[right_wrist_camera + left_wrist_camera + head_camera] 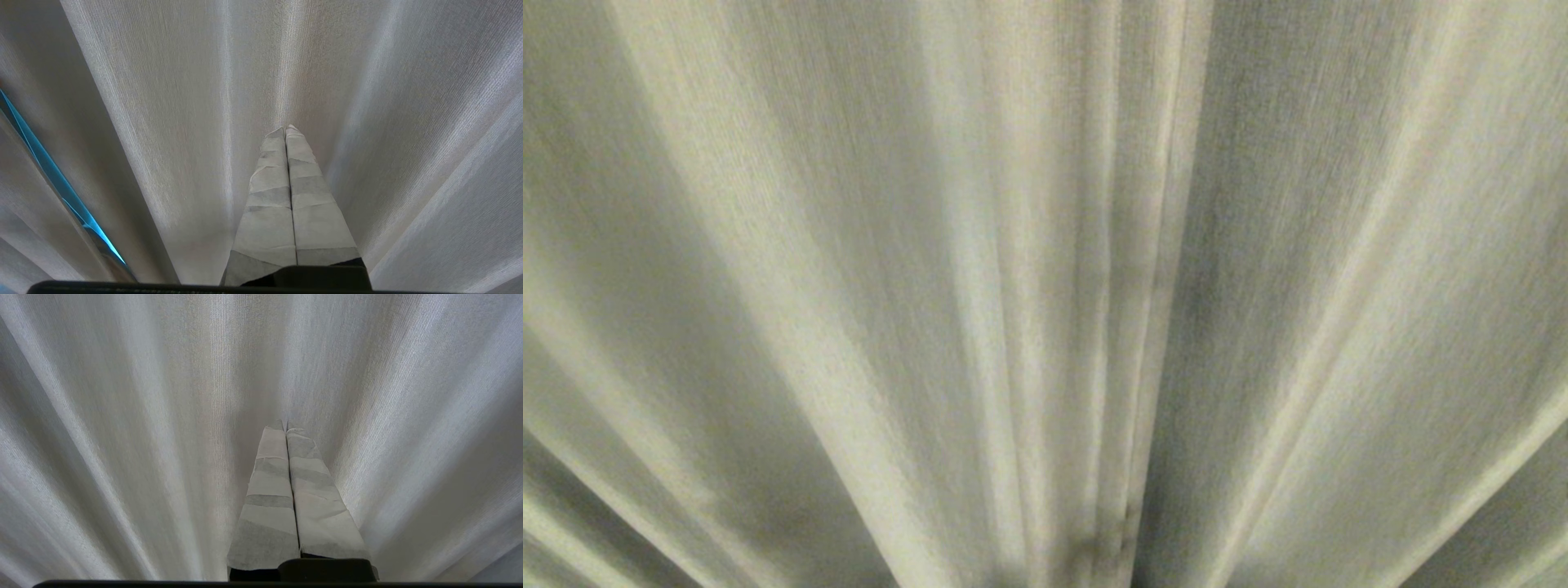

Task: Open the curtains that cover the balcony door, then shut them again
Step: Pull the outer curtains open on both sides

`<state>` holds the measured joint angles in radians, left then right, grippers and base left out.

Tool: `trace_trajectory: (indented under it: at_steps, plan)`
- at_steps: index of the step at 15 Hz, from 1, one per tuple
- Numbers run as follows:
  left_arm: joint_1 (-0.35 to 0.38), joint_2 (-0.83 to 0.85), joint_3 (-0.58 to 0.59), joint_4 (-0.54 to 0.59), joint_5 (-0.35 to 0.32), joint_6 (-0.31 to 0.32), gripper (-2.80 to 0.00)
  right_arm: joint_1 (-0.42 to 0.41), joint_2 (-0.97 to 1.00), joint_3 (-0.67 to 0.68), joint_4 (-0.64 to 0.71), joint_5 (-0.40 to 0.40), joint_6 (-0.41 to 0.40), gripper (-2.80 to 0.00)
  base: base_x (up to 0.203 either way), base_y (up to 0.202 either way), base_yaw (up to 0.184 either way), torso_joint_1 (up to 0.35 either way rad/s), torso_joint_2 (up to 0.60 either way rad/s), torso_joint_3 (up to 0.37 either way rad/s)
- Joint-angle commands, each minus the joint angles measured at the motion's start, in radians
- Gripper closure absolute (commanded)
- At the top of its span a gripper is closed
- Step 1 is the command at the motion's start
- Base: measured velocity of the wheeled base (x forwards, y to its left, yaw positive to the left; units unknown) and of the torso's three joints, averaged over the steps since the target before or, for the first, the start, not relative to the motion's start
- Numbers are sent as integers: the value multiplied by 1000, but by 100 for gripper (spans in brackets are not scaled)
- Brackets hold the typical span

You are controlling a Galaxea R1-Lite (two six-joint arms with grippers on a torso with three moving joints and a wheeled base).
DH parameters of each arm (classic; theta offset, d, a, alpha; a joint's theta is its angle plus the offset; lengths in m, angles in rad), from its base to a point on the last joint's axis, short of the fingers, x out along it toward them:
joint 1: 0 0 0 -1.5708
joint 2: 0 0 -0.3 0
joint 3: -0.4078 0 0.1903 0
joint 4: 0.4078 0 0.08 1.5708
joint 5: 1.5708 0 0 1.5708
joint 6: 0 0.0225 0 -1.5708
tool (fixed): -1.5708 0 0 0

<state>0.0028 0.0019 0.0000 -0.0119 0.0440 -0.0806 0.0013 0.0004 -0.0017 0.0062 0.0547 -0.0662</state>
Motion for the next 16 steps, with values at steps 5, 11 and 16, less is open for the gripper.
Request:
trace_trajectory:
  at_steps: [5, 11, 16]
  plan:
    - [0, 0, 0, 0, 0, -1, 0, 0, 0, 0, 0, 1, 0, 0, 0, 0, 0, 0, 0, 0]
    - [0, 0, 0, 0, 0, -1, 0, 0, 0, 0, -2, 1, -9, 0, 0, 0, 0, 0, 0, 0]
    - [0, 0, 0, 0, 0, -1, 0, -1, 0, 0, -8, 2, -101, 0, 0, 0, 0, 0, 0, 0]
